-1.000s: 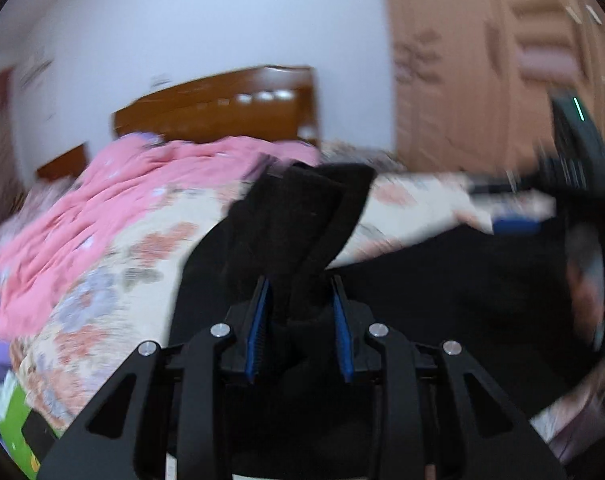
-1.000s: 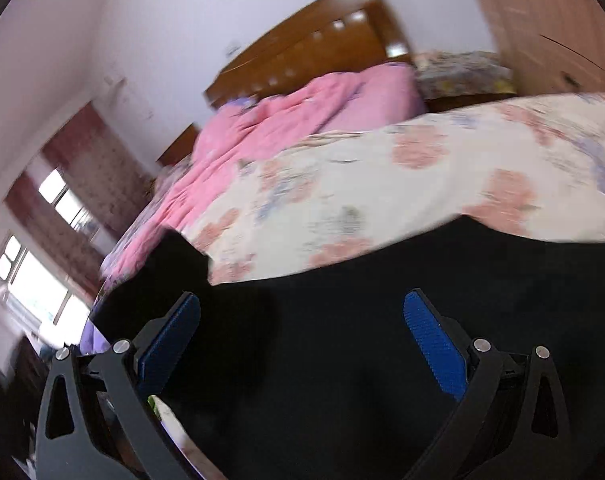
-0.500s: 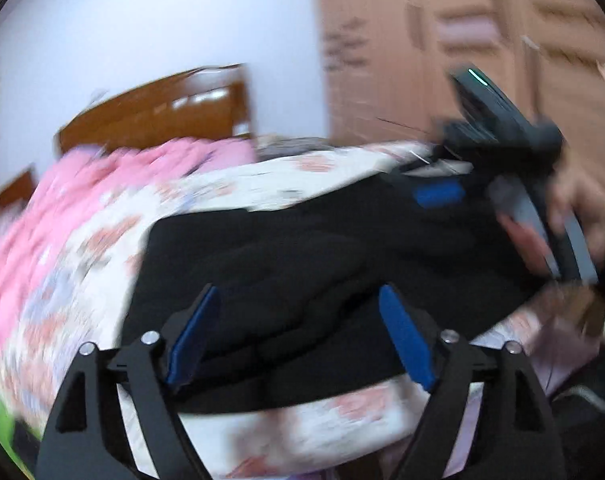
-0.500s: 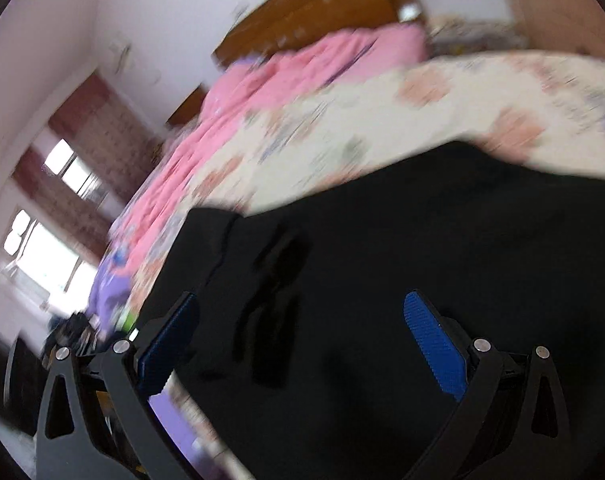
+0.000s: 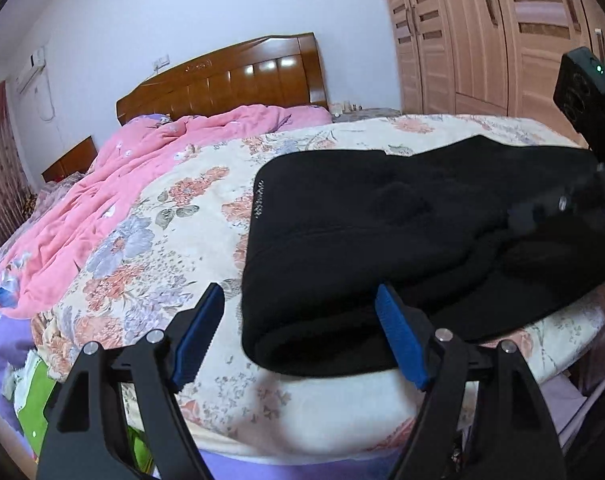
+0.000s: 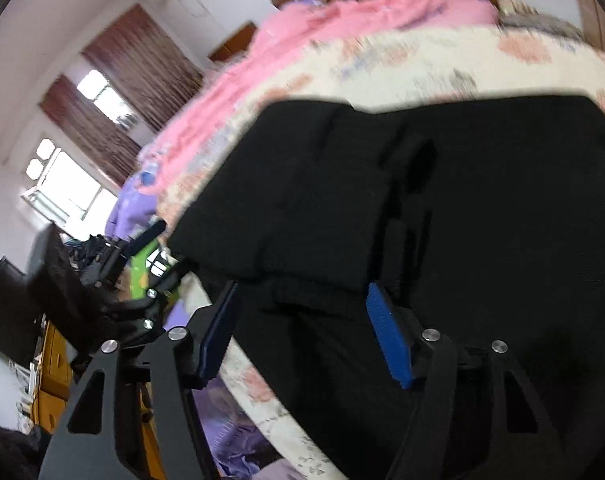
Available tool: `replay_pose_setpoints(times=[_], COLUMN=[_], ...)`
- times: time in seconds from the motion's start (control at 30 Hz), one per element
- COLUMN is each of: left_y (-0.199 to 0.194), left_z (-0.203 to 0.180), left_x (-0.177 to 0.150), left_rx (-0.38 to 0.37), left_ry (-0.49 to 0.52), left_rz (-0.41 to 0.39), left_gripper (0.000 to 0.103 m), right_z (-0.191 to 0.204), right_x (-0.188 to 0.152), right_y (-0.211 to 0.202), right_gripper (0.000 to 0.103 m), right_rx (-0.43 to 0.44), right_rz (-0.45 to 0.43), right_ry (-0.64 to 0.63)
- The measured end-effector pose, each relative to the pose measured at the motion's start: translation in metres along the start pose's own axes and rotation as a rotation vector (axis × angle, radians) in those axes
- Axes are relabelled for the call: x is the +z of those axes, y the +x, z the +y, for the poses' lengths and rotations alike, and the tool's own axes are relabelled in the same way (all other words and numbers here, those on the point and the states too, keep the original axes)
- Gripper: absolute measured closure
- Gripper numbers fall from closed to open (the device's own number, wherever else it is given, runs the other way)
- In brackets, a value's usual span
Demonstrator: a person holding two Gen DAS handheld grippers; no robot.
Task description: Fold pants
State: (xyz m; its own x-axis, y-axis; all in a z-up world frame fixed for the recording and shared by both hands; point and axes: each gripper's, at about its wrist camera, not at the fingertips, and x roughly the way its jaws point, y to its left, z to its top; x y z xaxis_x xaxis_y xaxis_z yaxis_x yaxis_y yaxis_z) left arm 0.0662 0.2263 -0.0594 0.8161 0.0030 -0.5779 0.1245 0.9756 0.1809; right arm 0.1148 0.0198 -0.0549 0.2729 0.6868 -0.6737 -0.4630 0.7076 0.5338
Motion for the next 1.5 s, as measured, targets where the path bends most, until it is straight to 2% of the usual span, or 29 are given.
replay_pose_setpoints(times=[0.2, 0.23, 0.3, 0.33, 0.37, 0.6, 0.73, 0.8, 0.9, 0.93, 1.0, 1.07, 1.13, 1.2, 1.23, 1.27, 1.3, 1.33, 1.37, 1.4, 1.5], left_y=[0.004, 0.004, 0.003, 0.003, 0.003, 0.0, -0.004, -0.011, -0.011, -0.008, -0.008, -0.013, -0.011, -0.007, -0.007, -0.008, -0.01, -0.011, -0.011, -0.011, -0.013], left_z=[-0.012, -0.012, -0.009, -0.008, -0.007, 0.003, 0.003, 0.003, 0.003, 0.002, 0.001, 0.001, -0.002, -0.006, -0.007, -0.007, -0.008, -0.008, -0.008, -0.008, -0.007], left_x=[-0.005, -0.006, -0.005, -0.005, -0.004, -0.004, -0.001, 0.002, 0.004, 0.003, 0.001, 0.0, -0.003, -0.004, -0.004, -0.003, -0.003, -0.003, -0.003, -0.003, -0.004], left_rx=[-0.008, -0.007, -0.018, -0.023, -0.023, -0.029, -0.008, -0.021, -0.06, -0.054, -0.057, -0.084, -0.078, -0.053, -0.045, -0.051, -0.068, -0.075, -0.073, -0.07, -0.07], left_ry=[0.051, 0.055, 0.044, 0.046, 0.053, 0.064, 0.085, 0.085, 0.082, 0.092, 0.099, 0.102, 0.122, 0.131, 0.132, 0.129, 0.121, 0.116, 0.112, 0.111, 0.093], left_rz=[0.026, 0.027, 0.032, 0.035, 0.038, 0.038, 0.022, -0.008, -0.008, 0.006, 0.015, 0.011, 0.022, 0.033, 0.031, 0.026, 0.021, 0.017, 0.015, 0.015, 0.003], left_gripper=[0.026, 0.026, 0.027, 0.029, 0.031, 0.05, 0.05, 0.05, 0.07, 0.079, 0.09, 0.091, 0.089, 0.085, 0.077, 0.07, 0.055, 0.047, 0.047, 0.047, 0.046], right_z=[-0.009, -0.01, -0.011, -0.01, -0.009, 0.029, 0.044, 0.04, 0.028, 0.025, 0.014, 0.003, -0.009, -0.018, -0.02, -0.02, -0.02, -0.019, -0.019, -0.019, -0.024], right_x=[0.01, 0.014, 0.02, 0.021, 0.022, 0.019, 0.017, 0.012, 0.004, 0.003, -0.006, -0.013, -0.017, -0.017, -0.016, -0.017, -0.018, -0.018, -0.019, -0.02, -0.015], right_y=[0.0, 0.002, 0.007, 0.009, 0.01, -0.024, -0.043, -0.05, -0.049, -0.046, -0.042, -0.034, -0.027, -0.019, -0.017, -0.019, -0.024, -0.031, -0.037, -0.042, -0.039], right_gripper=[0.045, 0.049, 0.065, 0.08, 0.091, 0.094, 0.094, 0.094, 0.094, 0.094, 0.094, 0.094, 0.093, 0.084, 0.075, 0.062, 0.05, 0.017, 0.006, 0.006, 0.006], right_rx=[0.055, 0.067, 0.093, 0.091, 0.069, 0.038, 0.047, 0.053, 0.041, 0.04, 0.04, 0.031, 0.049, 0.05, 0.031, 0.016, 0.027, 0.029, 0.011, -0.002, 0.013], right_rz=[-0.055, -0.062, -0.064, -0.063, -0.073, -0.186, -0.222, -0.219, -0.198, -0.185, -0.156, -0.124, -0.099, -0.059, -0.042, -0.038, -0.047, -0.067, -0.095, -0.118, -0.088], right_ry=[0.037, 0.047, 0.064, 0.062, 0.052, -0.082, -0.119, -0.108, -0.081, -0.063, -0.026, 0.005, 0.052, 0.082, 0.089, 0.094, 0.09, 0.082, 0.076, 0.069, 0.081])
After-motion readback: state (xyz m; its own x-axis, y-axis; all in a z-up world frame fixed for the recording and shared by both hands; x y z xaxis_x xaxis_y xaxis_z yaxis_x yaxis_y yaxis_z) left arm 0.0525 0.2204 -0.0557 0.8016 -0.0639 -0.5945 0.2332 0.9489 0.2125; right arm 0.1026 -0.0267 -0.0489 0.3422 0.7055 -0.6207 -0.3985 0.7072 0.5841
